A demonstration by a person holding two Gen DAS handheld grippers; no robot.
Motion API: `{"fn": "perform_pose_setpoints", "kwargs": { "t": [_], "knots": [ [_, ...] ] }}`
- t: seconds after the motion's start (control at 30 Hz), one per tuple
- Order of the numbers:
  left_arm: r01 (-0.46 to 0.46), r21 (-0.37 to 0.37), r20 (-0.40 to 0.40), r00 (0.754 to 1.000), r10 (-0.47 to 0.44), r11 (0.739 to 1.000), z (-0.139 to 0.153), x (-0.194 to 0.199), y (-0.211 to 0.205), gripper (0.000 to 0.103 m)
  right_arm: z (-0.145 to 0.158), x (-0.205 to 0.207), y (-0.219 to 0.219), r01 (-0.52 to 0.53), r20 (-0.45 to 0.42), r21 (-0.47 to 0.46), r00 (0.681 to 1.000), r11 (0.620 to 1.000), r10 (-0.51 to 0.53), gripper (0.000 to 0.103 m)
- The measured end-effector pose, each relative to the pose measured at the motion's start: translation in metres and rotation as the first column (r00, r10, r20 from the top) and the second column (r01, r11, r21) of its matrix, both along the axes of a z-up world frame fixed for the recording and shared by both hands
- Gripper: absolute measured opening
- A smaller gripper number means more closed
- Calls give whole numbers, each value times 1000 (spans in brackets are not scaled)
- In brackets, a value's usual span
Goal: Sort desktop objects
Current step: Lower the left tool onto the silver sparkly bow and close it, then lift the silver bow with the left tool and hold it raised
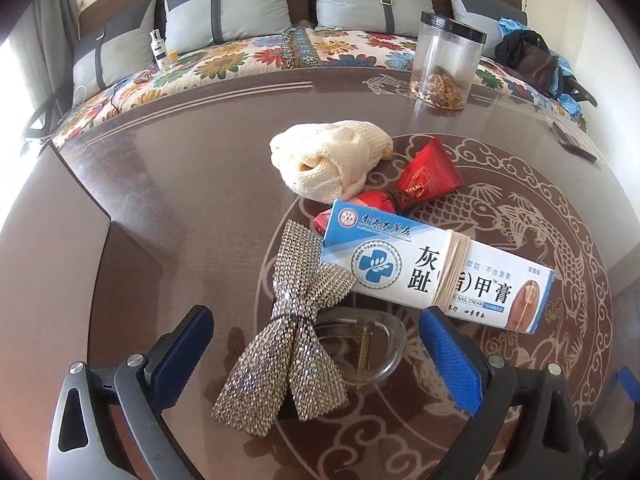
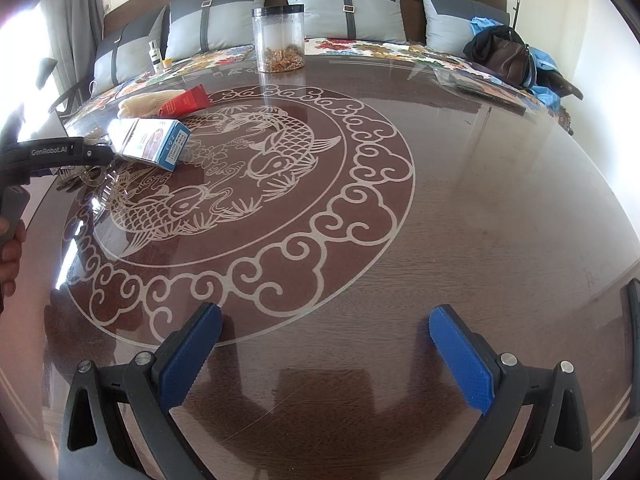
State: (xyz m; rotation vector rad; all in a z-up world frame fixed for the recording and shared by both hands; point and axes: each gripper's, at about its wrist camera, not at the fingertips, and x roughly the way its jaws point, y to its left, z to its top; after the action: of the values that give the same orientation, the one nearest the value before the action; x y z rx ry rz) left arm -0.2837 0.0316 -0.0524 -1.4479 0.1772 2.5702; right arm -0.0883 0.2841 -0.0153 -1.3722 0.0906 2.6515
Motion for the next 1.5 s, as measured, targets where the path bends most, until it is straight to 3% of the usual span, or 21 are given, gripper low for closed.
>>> {"fn": "perform_pose_setpoints", "kwargs": {
  "t": [0.1,0.13,0.2,0.23,0.37,0.5,0.73,0.77,0.83,0.9,1.0,1.1,1.5],
  "knots": [
    [35,23,-9,999,-35,999,-4,-2,3,101,0,0,0,0,0,0,1000,1000,0,103],
    [52,26,-25,998,-51,998,-4,1,3,81,0,0,0,0,0,0,1000,1000,0,103],
    [56,19,-47,997,-55,998,-4,8,2,55,0,0,0,0,0,0,1000,1000,0,103],
    [53,34,-59,997,-51,998,-3,12,0,52,0,-1,-1,-2,1,1,1000,1000,2,103],
    [1,81,-72,997,5,997,1,38,-15,52,0,-2,-1,-7,1,0,1000,1000,7,103],
    [-7,96,-68,998,13,995,1,90,-28,52,0,-2,-1,-6,1,1,1000,1000,6,103],
    [5,85,-103,995,3,996,-3,162,-47,55,0,-3,-1,-6,1,1,1000,1000,6,103],
    [-1,82,-98,995,9,997,-5,163,-49,59,0,-2,-1,-6,1,1,1000,1000,6,103],
    [6,93,-99,995,3,996,-6,163,-50,85,0,-3,-1,-7,1,1,1000,1000,7,103],
    [14,90,-96,995,-5,996,-6,160,-49,95,0,-2,-1,-7,1,1,1000,1000,7,103],
    [44,65,-62,997,-40,997,-11,157,-43,101,0,-2,-1,-7,1,1,1000,1000,7,103],
    [51,23,-55,997,-50,998,-14,157,-36,103,0,-2,-1,-7,0,1,1000,1000,7,103],
    [51,26,-55,997,-49,998,-14,158,-36,103,0,-2,-1,-7,1,1,1000,1000,7,103]
  ]
}}
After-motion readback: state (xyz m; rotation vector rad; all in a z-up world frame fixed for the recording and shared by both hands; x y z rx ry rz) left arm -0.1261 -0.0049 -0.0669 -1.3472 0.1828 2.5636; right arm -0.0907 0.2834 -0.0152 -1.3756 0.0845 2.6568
